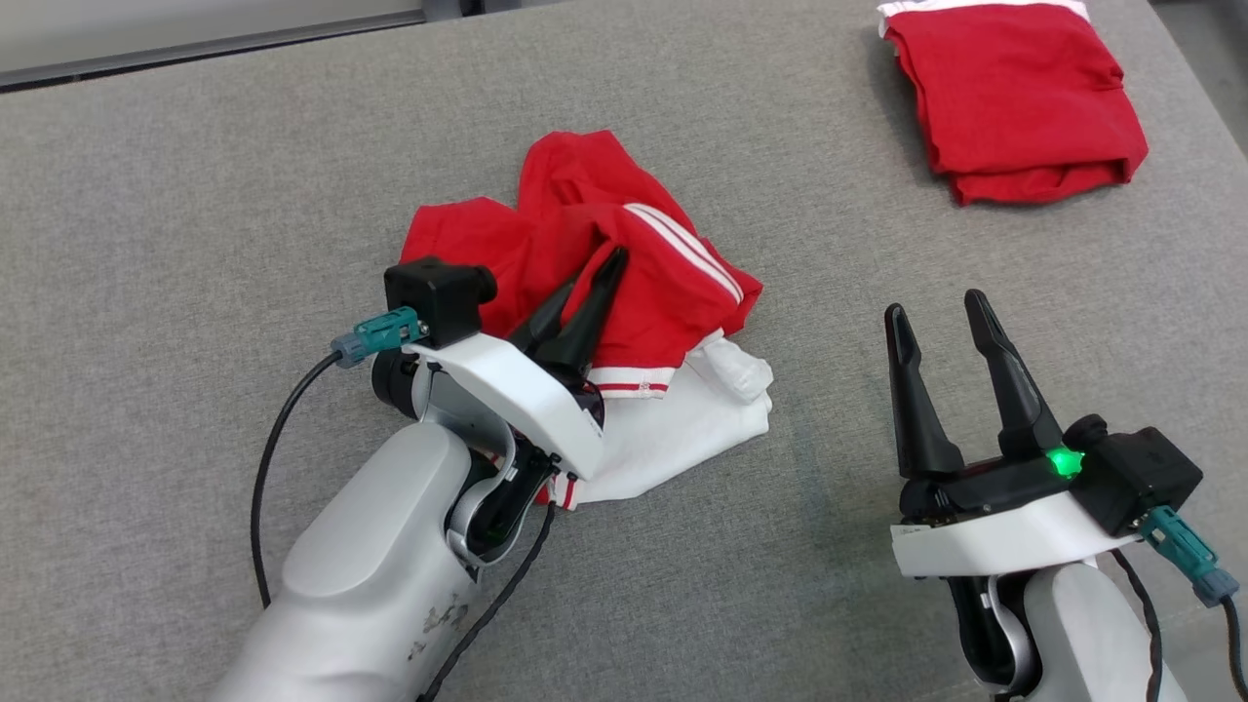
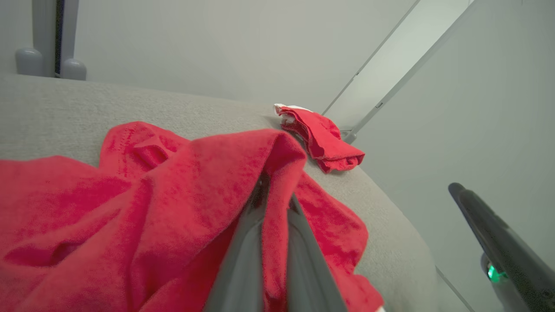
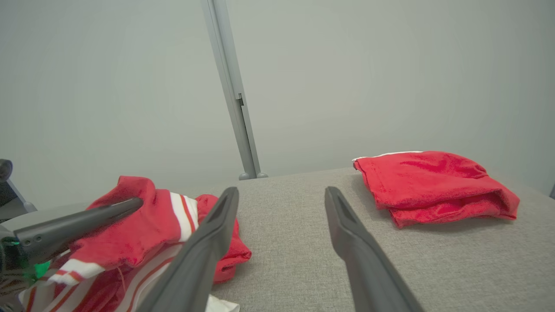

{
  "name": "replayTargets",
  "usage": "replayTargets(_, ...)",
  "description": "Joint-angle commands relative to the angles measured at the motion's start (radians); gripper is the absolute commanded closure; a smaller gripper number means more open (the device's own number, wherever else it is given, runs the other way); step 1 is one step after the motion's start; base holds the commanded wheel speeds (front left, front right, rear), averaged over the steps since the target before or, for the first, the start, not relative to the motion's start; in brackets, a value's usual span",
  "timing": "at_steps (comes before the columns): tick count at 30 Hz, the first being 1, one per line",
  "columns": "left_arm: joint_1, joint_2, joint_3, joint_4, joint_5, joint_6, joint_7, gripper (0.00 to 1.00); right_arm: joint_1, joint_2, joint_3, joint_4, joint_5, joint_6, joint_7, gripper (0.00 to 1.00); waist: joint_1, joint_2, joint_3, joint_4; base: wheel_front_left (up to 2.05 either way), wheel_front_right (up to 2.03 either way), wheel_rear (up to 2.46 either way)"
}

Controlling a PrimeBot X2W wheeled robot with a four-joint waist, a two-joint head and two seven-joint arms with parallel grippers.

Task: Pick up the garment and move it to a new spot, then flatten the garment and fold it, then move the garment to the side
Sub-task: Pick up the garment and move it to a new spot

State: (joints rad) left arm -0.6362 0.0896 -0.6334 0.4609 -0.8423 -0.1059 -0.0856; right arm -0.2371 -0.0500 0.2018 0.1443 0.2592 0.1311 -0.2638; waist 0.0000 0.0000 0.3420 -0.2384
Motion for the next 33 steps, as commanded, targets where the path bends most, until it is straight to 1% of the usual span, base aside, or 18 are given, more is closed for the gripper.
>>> replayTargets(1,-0.021,-0.002,-0.006,0.014,0.019,-0.007,-0.023,0.00,-0.011,-0.003,-0.005,0.000,0.001,-0.001,-0.001,0.00,0.0000,0.0000,0.012,0.011,0.00,0.00,0.00)
replayTargets(4,-0.060,-0.019,-0.025,0.069,0.056,-0.013,-0.128,0.00,-0.008,-0.002,0.000,0.007,0.000,-0.001,-0.001,0.00,0.0000,0.0000,0.000,0.027,0.00,0.00,0.00)
replayTargets(6,-0.071,-0.022,-0.032,0.080,0.100,-0.013,-0.165,0.00,0.003,-0.002,0.004,0.011,-0.006,-0.001,-0.001,0.00,0.0000,0.0000,-0.020,0.042,0.00,0.00,0.00)
replayTargets(8,-0.047,-0.022,-0.007,0.069,0.135,-0.003,-0.178,0.00,0.016,-0.002,0.008,0.019,-0.007,-0.001,-0.001,0.00,0.0000,0.0000,-0.048,0.060,0.00,0.00,0.00)
replayTargets(10,-0.009,-0.014,0.054,0.002,0.193,0.013,-0.180,0.00,0.031,-0.002,0.009,0.023,-0.010,-0.001,-0.001,0.00,0.0000,0.0000,-0.079,0.083,0.00,0.00,0.00)
replayTargets(13,0.114,-0.005,0.152,-0.096,0.273,0.030,-0.178,0.00,0.058,-0.007,0.017,0.030,-0.012,-0.001,-0.001,0.00,0.0000,0.0000,-0.124,0.122,0.00,0.00,0.00)
replayTargets(16,0.240,-0.010,0.255,-0.186,0.344,0.045,-0.178,0.00,0.087,-0.015,0.025,0.041,-0.012,-0.001,-0.001,0.00,0.0000,0.0000,-0.176,0.163,0.00,0.00,0.00)
replayTargets(22,0.510,-0.022,0.398,-0.395,0.554,0.113,-0.178,0.00,0.146,-0.033,0.050,0.043,-0.026,-0.001,-0.001,0.00,0.0000,0.0000,-0.270,0.234,0.00,0.00,0.00)
replayTargets(25,0.637,-0.030,0.442,-0.467,0.638,0.135,-0.178,0.00,0.182,-0.039,0.055,0.041,-0.036,-0.001,-0.001,0.00,0.0000,0.0000,-0.314,0.261,0.00,0.00,0.00)
replayTargets(28,0.732,-0.034,0.477,-0.502,0.672,0.150,-0.178,0.00,0.212,-0.037,0.051,0.034,-0.045,-0.001,-0.001,0.00,0.0000,0.0000,-0.342,0.277,0.00,0.00,0.00)
replayTargets(32,0.830,-0.038,0.501,-0.498,0.705,0.163,-0.178,0.00,0.258,-0.038,0.048,0.032,-0.077,-0.001,-0.001,0.00,0.0000,0.0000,-0.375,0.284,0.00,0.00,0.00)
replayTargets(33,0.842,-0.038,0.500,-0.492,0.730,0.166,-0.178,0.00,0.266,-0.036,0.044,0.034,-0.086,-0.001,-0.001,0.00,0.0000,0.0000,-0.382,0.284,0.00,0.00,0.00)
